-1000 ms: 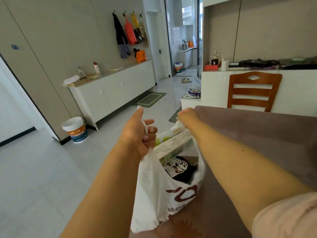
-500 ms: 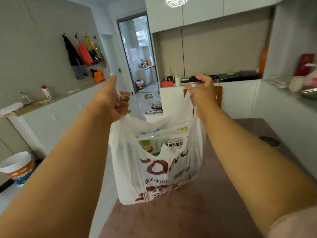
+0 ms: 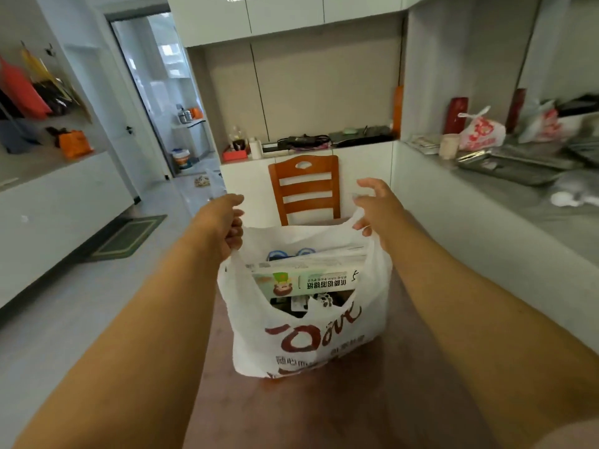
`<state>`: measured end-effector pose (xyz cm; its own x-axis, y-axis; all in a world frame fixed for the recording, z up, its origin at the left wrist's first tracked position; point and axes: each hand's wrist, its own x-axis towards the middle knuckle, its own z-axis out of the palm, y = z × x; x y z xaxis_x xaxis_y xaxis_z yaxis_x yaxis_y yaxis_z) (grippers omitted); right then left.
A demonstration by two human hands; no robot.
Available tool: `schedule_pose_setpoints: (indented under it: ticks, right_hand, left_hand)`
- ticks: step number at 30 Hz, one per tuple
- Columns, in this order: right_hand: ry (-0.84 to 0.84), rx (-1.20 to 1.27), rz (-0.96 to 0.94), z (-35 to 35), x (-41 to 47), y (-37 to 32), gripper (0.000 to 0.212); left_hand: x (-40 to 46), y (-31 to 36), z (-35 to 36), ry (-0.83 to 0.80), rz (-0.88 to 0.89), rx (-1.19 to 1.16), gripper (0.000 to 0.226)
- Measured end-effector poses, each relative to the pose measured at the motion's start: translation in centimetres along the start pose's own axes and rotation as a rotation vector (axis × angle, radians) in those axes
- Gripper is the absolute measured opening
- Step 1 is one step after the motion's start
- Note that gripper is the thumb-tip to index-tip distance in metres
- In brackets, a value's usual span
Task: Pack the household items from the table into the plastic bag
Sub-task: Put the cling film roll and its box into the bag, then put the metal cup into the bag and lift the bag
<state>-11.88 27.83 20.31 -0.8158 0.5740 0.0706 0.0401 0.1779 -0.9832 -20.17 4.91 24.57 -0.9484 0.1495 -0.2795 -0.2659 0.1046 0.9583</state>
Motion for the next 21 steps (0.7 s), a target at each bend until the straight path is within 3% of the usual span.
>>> schedule_pose_setpoints:
  ticks: [6,10,13,17,21]
  right_hand:
    - [0.185,-0.038,-0.067,-0.7,2.1,1.5,0.041]
    - [0.338,0.063,0.044,-1.7,3.4,4.1,0.058]
    - [0.409,0.055,0.154,-3.3,4.2,7.3,0.057]
    - [0.37,-0.126,0.371,-4.8,5.7,12.5,0.058]
    - [0.231,-0.427,0.444,-5.7,7.0,15.7,0.044]
  left_hand:
    - [1.3,0.5,1.6,-0.031,0.041,-0.043,0.023]
    - [2.0,0.2,2.2,-0.042,0.057,-0.065,0.031]
    - [2.5,0.2,2.7,-0.061,0.067,-0.094,0.027]
    - [3.2,0.0,3.4,-0.054,0.063,-0.113,0.025]
    - [4.2,-0.1,3.9,-0.054,0.061,-0.135,0.021]
